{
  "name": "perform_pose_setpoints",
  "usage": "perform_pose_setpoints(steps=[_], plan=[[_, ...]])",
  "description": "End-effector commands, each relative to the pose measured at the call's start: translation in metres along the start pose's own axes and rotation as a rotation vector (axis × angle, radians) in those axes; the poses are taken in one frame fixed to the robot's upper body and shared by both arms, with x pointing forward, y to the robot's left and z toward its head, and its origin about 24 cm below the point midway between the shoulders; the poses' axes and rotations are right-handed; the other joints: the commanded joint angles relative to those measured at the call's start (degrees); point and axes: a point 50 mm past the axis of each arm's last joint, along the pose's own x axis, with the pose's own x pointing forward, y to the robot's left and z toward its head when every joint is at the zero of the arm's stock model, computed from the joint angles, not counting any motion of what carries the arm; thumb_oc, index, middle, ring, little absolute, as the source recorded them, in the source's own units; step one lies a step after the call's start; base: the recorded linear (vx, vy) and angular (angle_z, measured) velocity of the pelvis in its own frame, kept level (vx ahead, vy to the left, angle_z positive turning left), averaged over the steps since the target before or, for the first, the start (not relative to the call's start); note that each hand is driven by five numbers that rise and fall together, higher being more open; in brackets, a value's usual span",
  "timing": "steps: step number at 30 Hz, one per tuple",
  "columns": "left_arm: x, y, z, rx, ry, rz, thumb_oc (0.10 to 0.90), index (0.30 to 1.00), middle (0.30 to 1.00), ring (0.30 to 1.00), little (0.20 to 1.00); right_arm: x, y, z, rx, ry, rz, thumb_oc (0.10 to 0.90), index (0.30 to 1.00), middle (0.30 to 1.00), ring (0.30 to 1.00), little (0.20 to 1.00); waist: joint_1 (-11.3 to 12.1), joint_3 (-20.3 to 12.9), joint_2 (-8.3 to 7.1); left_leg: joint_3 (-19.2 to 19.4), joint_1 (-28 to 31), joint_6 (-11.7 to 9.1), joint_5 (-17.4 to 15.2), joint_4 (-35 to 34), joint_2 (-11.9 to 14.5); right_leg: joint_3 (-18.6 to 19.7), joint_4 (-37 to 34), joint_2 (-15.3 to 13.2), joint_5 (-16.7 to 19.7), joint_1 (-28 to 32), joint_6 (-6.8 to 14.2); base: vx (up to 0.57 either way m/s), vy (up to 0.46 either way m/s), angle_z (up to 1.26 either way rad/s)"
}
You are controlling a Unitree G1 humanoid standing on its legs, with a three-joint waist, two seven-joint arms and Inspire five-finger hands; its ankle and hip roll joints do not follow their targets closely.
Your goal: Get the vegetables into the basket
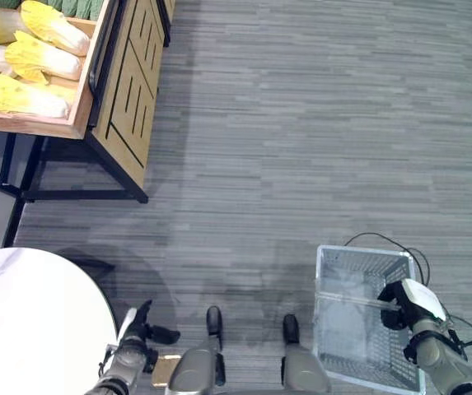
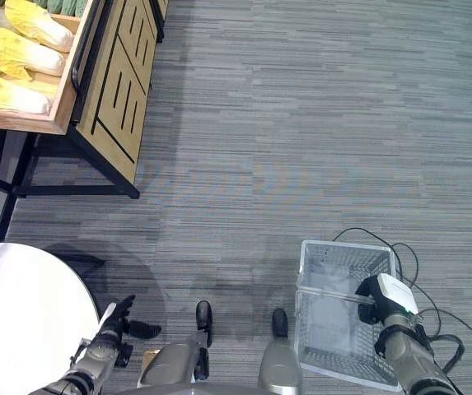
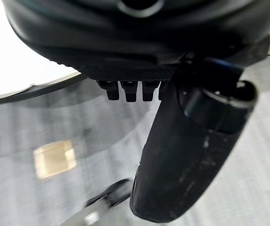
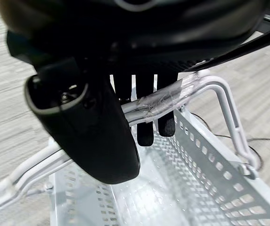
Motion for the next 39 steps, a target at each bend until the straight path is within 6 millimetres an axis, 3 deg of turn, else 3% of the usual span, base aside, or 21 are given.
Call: perform_pose_setpoints(steps=[1,4,7,8,10,14,15,17,18,20,23,24,25,26,27,30,33,34,39], plan=[[-0.006,0.011,-0.023,0.028,0.048,0.042,0.900,1.000,1.000,1.000,1.000,0.011,-0.041,0.009,0.045,-0.045,-0.184,0.400,0.300,0.300,0.300,0.300,1.1,-0.9,-2.08,-2.9,-2.5,-3.1,-2.5,4.5,2.6,-0.7,12.8,-1.5,3.2,1.1,4.3,0.10,0.073,-0.34],[-0.004,0.017,-0.020,0.019,0.051,0.064,0.900,1.000,1.000,1.000,1.000,0.013,-0.043,0.015,0.071,-0.060,-0.196,0.400,0.300,0.300,0.300,0.300,0.0,0.5,-1.51,-3.7,0.1,-2.9,-3.8,4.2,2.0,-1.6,10.4,1.6,0.8,-4.6,3.0,0.19,0.074,-0.02],[-0.004,0.018,-0.020,0.014,0.056,0.070,0.900,1.000,1.000,1.000,1.000,0.014,-0.047,0.019,0.126,-0.067,-0.232,0.400,0.300,0.300,0.300,0.300,-0.9,1.3,-1.32,-4.7,2.1,-3.2,-5.1,4.1,1.4,-3.3,5.3,1.9,-0.1,-5.8,2.9,0.23,-0.035,0.02],[-0.004,0.017,-0.022,0.030,0.069,0.070,0.900,1.000,1.000,1.000,1.000,0.016,-0.049,0.023,0.165,-0.072,-0.258,0.400,0.300,0.300,0.300,0.300,-1.9,1.5,-1.46,-6.2,3.7,-3.6,-6.7,4.6,0.8,-2.6,-0.8,2.0,0.9,-8.1,3.4,0.28,-0.090,0.33],[-0.004,0.015,-0.024,0.040,0.079,0.059,0.900,1.000,1.000,1.000,1.000,0.015,-0.047,0.018,0.155,-0.056,-0.252,0.400,0.300,0.300,0.300,0.300,-2.8,1.7,-1.44,-7.9,5.3,-4.0,-8.1,5.4,0.4,-1.1,-4.2,2.3,2.3,-8.9,3.9,0.40,-0.145,0.54],[-0.009,0.006,-0.035,0.030,0.115,0.038,0.900,1.000,1.000,1.000,1.000,0.010,-0.044,0.004,0.125,-0.020,-0.226,0.400,0.300,0.300,0.300,0.300,-3.9,0.5,-1.35,-11.4,8.7,-5.3,-11.0,7.6,0.2,-0.8,-4.4,2.4,3.2,-8.1,3.5,0.37,-0.231,0.81],[-0.012,-0.001,-0.041,0.034,0.140,0.022,0.900,1.000,1.000,1.000,1.000,0.005,-0.049,-0.005,0.101,-0.009,-0.228,0.400,0.300,0.300,0.300,0.300,-4.5,-0.8,-0.42,-11.8,9.2,-7.4,-10.0,10.0,2.2,-2.7,-1.8,3.5,1.4,-7.2,1.7,0.59,-0.552,0.69],[-0.012,-0.013,-0.033,0.017,0.113,-0.010,0.900,1.000,1.000,1.000,1.000,-0.002,-0.061,-0.016,0.064,-0.012,-0.253,0.400,0.300,0.300,0.300,0.300,-4.9,0.0,0.10,-13.1,3.5,-10.9,-2.3,22.9,2.9,-5.0,-0.3,3.4,-1.6,-4.5,-1.1,0.38,-0.460,0.67],[-0.012,-0.013,-0.033,0.017,0.112,-0.010,0.900,1.000,1.000,1.000,1.000,-0.002,-0.061,-0.016,0.064,-0.012,-0.253,0.400,0.300,0.300,0.300,0.300,-5.0,-0.1,0.14,-13.2,3.3,-11.0,-2.4,23.1,2.9,-5.1,-0.3,3.4,-1.7,-4.6,-1.1,0.14,-0.262,0.60],[-0.009,-0.015,-0.025,0.011,0.095,-0.013,0.900,1.000,1.000,1.000,1.000,-0.005,-0.064,-0.022,0.064,0.002,-0.264,0.400,0.300,0.300,0.300,0.300,-5.1,0.8,-0.45,-12.4,-0.4,-11.2,0.3,29.9,2.9,-5.5,0.1,3.4,-3.5,-3.0,-2.8,0.12,-0.192,0.22],[-0.008,-0.017,-0.019,-0.004,0.079,-0.012,0.900,1.000,1.000,1.000,1.000,-0.009,-0.060,-0.031,0.072,0.039,-0.259,0.400,0.300,0.300,0.300,0.300,-4.8,1.6,-0.31,-12.2,-3.0,-10.9,1.9,31.1,3.1,-5.9,-0.4,3.6,-4.7,-0.9,-3.6,0.16,-0.165,0.16],[-0.007,-0.020,-0.016,0.008,0.073,-0.019,0.900,1.000,1.000,1.000,1.000,-0.014,-0.059,-0.039,0.078,0.067,-0.269,0.400,0.300,0.300,0.300,0.300,-4.5,2.0,-0.24,-12.2,-6.0,-10.2,1.1,28.0,2.5,-6.1,-1.2,3.4,-5.6,0.6,-3.6,0.44,-0.162,0.34],[-0.006,-0.018,-0.015,0.029,0.068,-0.010,0.900,1.000,1.000,1.000,1.000,-0.015,-0.062,-0.043,0.073,0.083,-0.286,0.400,0.300,0.300,0.300,0.300,-3.8,1.9,0.55,-12.1,-9.3,-9.2,-0.5,18.5,2.6,-6.1,-2.1,3.7,-7.0,1.9,-3.1,0.48,-0.094,0.37],[-0.006,-0.017,-0.016,0.033,0.071,-0.008,0.900,1.000,1.000,1.000,1.000,-0.015,-0.062,-0.043,0.076,0.087,-0.289,0.400,0.300,0.300,0.300,0.300,-3.4,1.9,0.59,-12.0,-9.1,-9.1,-0.2,15.1,3.1,-5.6,-2.2,3.9,-7.6,2.7,-2.9,0.56,0.056,0.35],[-0.006,-0.015,-0.017,0.047,0.071,-0.001,0.900,1.000,1.000,1.000,1.000,-0.014,-0.059,-0.044,0.081,0.099,-0.292,0.400,0.300,0.300,0.300,0.300,-2.6,1.5,1.37,-12.8,-11.4,-9.5,4.0,8.7,5.2,-4.9,-2.6,4.7,-8.6,4.2,-2.6,0.44,0.094,0.22],[-0.006,-0.009,-0.020,0.065,0.073,0.013,0.900,1.000,1.000,1.000,1.000,-0.013,-0.051,-0.041,0.088,0.095,-0.274,0.400,0.300,0.300,0.300,0.300,-1.2,0.5,1.17,-12.5,-12.6,-10.6,6.9,3.2,6.9,-2.6,-3.3,5.0,-10.3,8.1,-2.0,0.41,0.112,-0.45],[-0.012,-0.013,-0.032,0.075,0.101,-0.007,0.900,1.000,1.000,1.000,1.000,-0.020,-0.033,-0.042,0.087,0.104,-0.211,0.400,0.300,0.300,0.300,0.300,-0.5,-0.9,0.73,-8.5,-10.6,-9.6,7.0,4.7,6.3,-0.5,-3.1,3.2,-11.4,12.1,-0.3,0.63,0.340,-1.01],[-0.013,-0.014,-0.035,0.093,0.104,-0.018,0.900,1.000,1.000,1.000,1.000,-0.020,-0.026,-0.040,0.093,0.110,-0.191,0.400,0.300,0.300,0.300,0.300,-0.5,-1.2,-0.47,-7.0,-10.3,-8.1,4.4,7.1,5.2,0.6,-2.2,1.3,-10.4,12.0,1.0,0.43,0.332,-0.77],[-0.011,-0.010,-0.029,0.088,0.076,-0.010,0.900,1.000,1.000,1.000,1.000,-0.013,-0.016,-0.036,0.087,0.133,-0.157,0.400,0.300,0.300,0.300,0.300,0.3,-1.5,-2.16,-4.5,-9.9,-5.7,0.3,10.1,3.7,2.5,0.5,-1.2,-5.6,9.9,2.6,0.20,0.165,-0.45]])
